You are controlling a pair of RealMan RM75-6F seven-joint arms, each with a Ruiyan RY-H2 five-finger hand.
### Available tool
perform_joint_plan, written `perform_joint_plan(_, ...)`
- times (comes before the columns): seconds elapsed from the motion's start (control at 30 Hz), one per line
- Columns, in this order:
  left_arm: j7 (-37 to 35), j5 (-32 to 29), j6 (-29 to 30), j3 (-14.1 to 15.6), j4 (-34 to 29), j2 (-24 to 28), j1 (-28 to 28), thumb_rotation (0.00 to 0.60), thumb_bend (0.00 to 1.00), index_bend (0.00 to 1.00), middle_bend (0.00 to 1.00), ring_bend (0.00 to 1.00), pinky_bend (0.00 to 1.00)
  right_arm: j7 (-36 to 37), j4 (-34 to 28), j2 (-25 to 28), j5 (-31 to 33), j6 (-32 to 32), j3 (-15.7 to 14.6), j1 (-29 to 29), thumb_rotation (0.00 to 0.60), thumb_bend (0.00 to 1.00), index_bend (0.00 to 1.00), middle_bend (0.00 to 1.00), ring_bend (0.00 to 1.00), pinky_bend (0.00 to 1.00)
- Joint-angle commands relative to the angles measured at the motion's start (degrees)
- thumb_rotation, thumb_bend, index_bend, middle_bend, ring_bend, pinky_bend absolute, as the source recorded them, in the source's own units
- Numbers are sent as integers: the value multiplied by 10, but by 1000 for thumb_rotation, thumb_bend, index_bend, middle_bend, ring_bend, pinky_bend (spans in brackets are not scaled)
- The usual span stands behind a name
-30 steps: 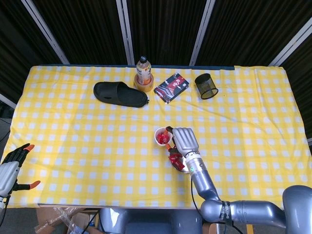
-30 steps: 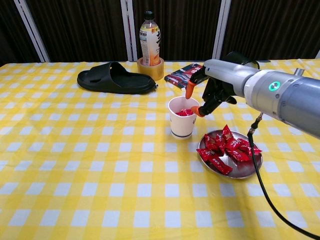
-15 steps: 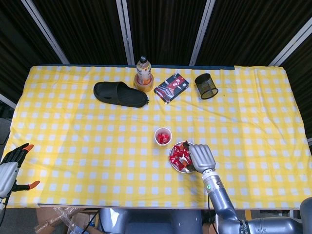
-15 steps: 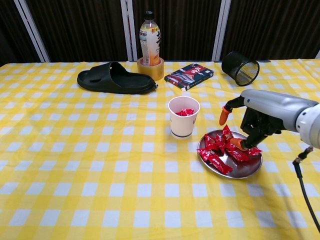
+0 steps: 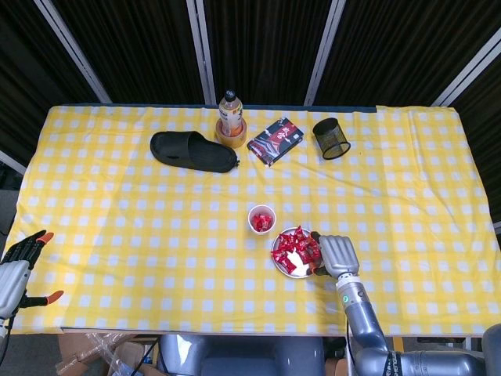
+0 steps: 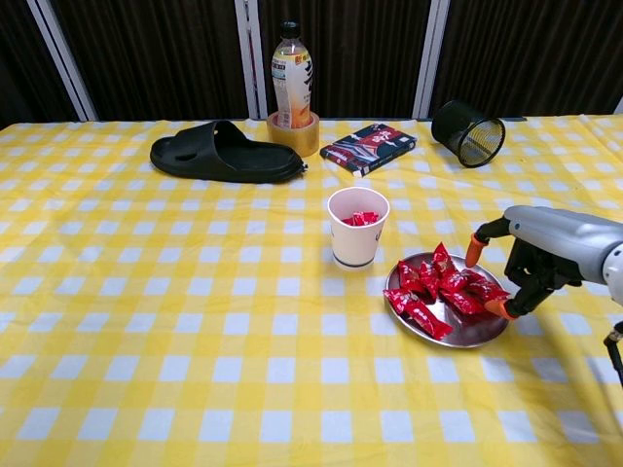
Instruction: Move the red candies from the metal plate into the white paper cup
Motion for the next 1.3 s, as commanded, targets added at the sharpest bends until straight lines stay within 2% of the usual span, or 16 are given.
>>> perform_joint_plan(0.03, 1, -1, -1, 0, 0, 0, 0, 600, 42, 0, 0, 0, 0, 3, 17, -6, 8, -8, 4, -4, 600, 331, 348, 929, 899, 844)
perform_joint_plan(0.37, 2, -2, -2, 0, 0, 0, 0, 600, 45, 0, 0, 0, 0, 13, 51, -15, 16, -22, 12, -13, 600, 328, 364, 929, 899, 844)
perform_joint_plan(0.6, 5, -5, -3, -1, -1, -1, -1, 600, 46, 0, 0, 0, 0, 22, 54, -18, 9, -30, 18, -18, 600, 328, 404, 929, 899, 844)
perform_joint_plan(1.0, 6, -9, -5, -2, -2, 0, -1, 600, 45, 0, 0, 0, 0, 25, 57, -27, 5, -36, 32, -19, 600, 328, 405, 929, 899, 844)
perform_joint_plan(1.3, 6, -10, -7, -2, -2, 0, -2, 600, 46, 0, 0, 0, 0, 27, 68, -34, 12, -45, 32, -22, 600, 349, 485, 929, 899, 844)
